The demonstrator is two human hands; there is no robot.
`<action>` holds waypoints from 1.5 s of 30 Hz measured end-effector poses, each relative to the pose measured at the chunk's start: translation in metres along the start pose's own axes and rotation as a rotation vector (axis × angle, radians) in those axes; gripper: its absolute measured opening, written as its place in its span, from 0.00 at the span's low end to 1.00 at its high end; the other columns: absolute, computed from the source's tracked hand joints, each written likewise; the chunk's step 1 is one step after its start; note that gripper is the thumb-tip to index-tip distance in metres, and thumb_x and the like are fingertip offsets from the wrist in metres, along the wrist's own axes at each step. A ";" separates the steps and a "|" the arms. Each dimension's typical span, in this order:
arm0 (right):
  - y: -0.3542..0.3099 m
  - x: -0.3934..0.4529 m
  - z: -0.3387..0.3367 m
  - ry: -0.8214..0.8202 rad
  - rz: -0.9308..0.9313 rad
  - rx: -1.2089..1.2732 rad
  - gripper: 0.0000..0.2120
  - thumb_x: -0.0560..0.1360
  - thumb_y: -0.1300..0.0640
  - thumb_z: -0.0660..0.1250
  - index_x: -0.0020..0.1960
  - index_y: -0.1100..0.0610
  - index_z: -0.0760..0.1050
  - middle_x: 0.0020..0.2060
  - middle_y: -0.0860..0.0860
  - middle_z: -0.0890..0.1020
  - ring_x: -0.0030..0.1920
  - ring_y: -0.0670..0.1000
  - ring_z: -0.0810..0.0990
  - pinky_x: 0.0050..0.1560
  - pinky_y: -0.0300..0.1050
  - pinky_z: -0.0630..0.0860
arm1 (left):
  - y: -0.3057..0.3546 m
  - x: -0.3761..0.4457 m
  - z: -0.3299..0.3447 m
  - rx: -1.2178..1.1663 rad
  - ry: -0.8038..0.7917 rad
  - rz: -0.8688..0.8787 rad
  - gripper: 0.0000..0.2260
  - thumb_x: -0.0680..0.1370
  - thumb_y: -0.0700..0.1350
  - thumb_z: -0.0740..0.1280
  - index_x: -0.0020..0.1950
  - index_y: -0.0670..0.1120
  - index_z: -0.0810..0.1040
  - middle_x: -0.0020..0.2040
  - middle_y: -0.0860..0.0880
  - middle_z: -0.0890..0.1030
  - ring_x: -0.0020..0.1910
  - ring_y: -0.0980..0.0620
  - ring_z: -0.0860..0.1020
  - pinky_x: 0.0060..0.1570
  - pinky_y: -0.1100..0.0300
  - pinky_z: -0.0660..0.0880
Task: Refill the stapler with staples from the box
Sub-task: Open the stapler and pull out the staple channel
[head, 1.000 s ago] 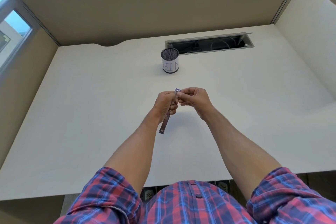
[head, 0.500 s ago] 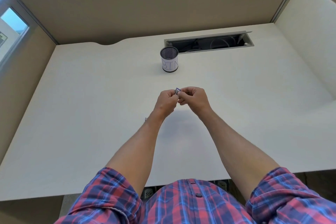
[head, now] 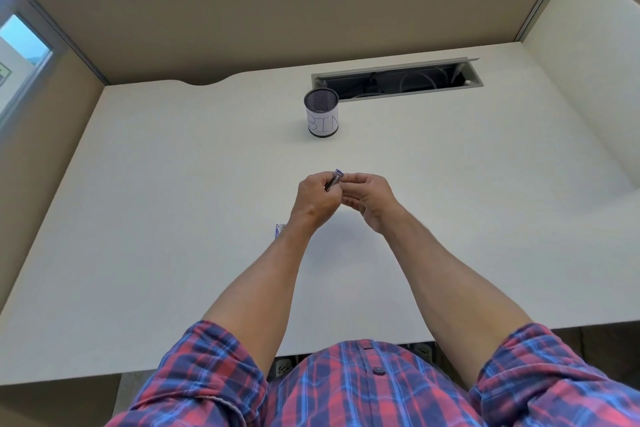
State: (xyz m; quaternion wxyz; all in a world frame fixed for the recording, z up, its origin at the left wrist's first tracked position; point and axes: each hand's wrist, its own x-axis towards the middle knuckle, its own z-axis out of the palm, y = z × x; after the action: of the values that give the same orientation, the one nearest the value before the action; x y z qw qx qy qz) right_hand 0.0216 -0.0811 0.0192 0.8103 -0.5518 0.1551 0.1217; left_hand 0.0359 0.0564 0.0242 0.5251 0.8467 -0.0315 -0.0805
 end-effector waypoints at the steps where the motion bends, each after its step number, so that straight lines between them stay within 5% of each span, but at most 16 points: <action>1: 0.000 0.000 -0.001 -0.006 0.003 0.006 0.14 0.72 0.72 0.73 0.57 0.73 0.80 0.46 0.60 0.85 0.45 0.55 0.86 0.50 0.45 0.84 | 0.000 0.001 -0.001 -0.027 0.001 -0.024 0.09 0.70 0.42 0.60 0.38 0.42 0.79 0.30 0.53 0.71 0.31 0.53 0.67 0.31 0.61 0.65; 5: 0.000 -0.002 -0.005 0.003 -0.019 -0.048 0.15 0.71 0.70 0.75 0.57 0.68 0.82 0.45 0.58 0.86 0.45 0.55 0.85 0.49 0.45 0.83 | 0.003 -0.001 -0.002 -0.223 -0.041 -0.124 0.08 0.70 0.41 0.62 0.34 0.48 0.80 0.25 0.56 0.68 0.26 0.55 0.65 0.27 0.62 0.63; 11: 0.006 -0.009 0.002 0.151 -0.303 -0.296 0.10 0.69 0.67 0.77 0.49 0.59 0.82 0.36 0.55 0.84 0.34 0.53 0.81 0.40 0.47 0.81 | 0.007 -0.003 0.000 -0.512 -0.081 -0.264 0.10 0.68 0.36 0.61 0.43 0.40 0.82 0.27 0.44 0.74 0.23 0.53 0.61 0.27 0.62 0.56; 16: 0.013 -0.013 0.004 0.143 -0.612 -0.756 0.09 0.73 0.69 0.73 0.46 0.56 0.87 0.40 0.49 0.81 0.33 0.54 0.81 0.38 0.43 0.78 | 0.007 -0.004 -0.001 -0.571 -0.065 -0.293 0.06 0.70 0.41 0.67 0.34 0.47 0.81 0.28 0.50 0.69 0.25 0.53 0.61 0.27 0.60 0.54; 19: 0.014 -0.015 0.002 0.079 -0.794 -1.023 0.08 0.74 0.70 0.70 0.49 0.60 0.85 0.43 0.52 0.80 0.33 0.54 0.79 0.37 0.47 0.79 | 0.005 -0.005 0.000 -0.571 -0.044 -0.315 0.03 0.70 0.39 0.66 0.37 0.44 0.79 0.30 0.48 0.68 0.26 0.52 0.60 0.28 0.59 0.54; 22: 0.014 -0.015 0.001 0.077 -0.816 -1.124 0.06 0.75 0.69 0.70 0.49 0.62 0.83 0.46 0.56 0.80 0.34 0.56 0.79 0.36 0.55 0.80 | 0.005 -0.005 0.002 -0.557 -0.037 -0.329 0.05 0.71 0.36 0.63 0.43 0.41 0.77 0.31 0.47 0.68 0.27 0.51 0.60 0.27 0.61 0.55; 29: 0.012 -0.015 -0.002 0.049 -0.768 -1.070 0.05 0.76 0.69 0.71 0.49 0.64 0.84 0.47 0.57 0.81 0.36 0.57 0.81 0.42 0.55 0.81 | 0.009 -0.006 0.000 -0.555 -0.065 -0.340 0.11 0.64 0.37 0.57 0.43 0.40 0.74 0.36 0.44 0.67 0.28 0.51 0.59 0.31 0.57 0.52; 35: 0.017 -0.018 -0.004 0.035 -0.694 -0.981 0.06 0.77 0.70 0.70 0.51 0.64 0.83 0.47 0.55 0.80 0.34 0.56 0.81 0.42 0.49 0.81 | 0.006 -0.006 0.001 -0.594 -0.079 -0.367 0.08 0.69 0.38 0.58 0.37 0.41 0.77 0.34 0.44 0.71 0.25 0.52 0.63 0.25 0.63 0.57; 40: 0.020 -0.020 -0.003 0.017 -0.677 -0.950 0.05 0.77 0.69 0.70 0.51 0.63 0.82 0.46 0.53 0.78 0.34 0.51 0.79 0.41 0.40 0.76 | 0.008 -0.002 0.003 -0.595 -0.067 -0.362 0.09 0.68 0.38 0.58 0.42 0.39 0.77 0.32 0.45 0.71 0.24 0.52 0.61 0.26 0.62 0.55; 45: 0.017 -0.018 -0.005 0.005 -0.630 -0.906 0.05 0.74 0.66 0.75 0.49 0.62 0.80 0.44 0.53 0.76 0.35 0.53 0.78 0.39 0.42 0.78 | 0.011 -0.004 0.005 -0.579 -0.062 -0.343 0.09 0.66 0.36 0.57 0.39 0.39 0.76 0.35 0.43 0.69 0.26 0.51 0.60 0.28 0.60 0.54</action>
State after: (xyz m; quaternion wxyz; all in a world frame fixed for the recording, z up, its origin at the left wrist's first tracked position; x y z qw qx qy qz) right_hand -0.0021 -0.0799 0.0104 0.4887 -0.8653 -0.0836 -0.0731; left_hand 0.0317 0.0480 0.0323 0.7213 0.6525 0.1194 -0.1991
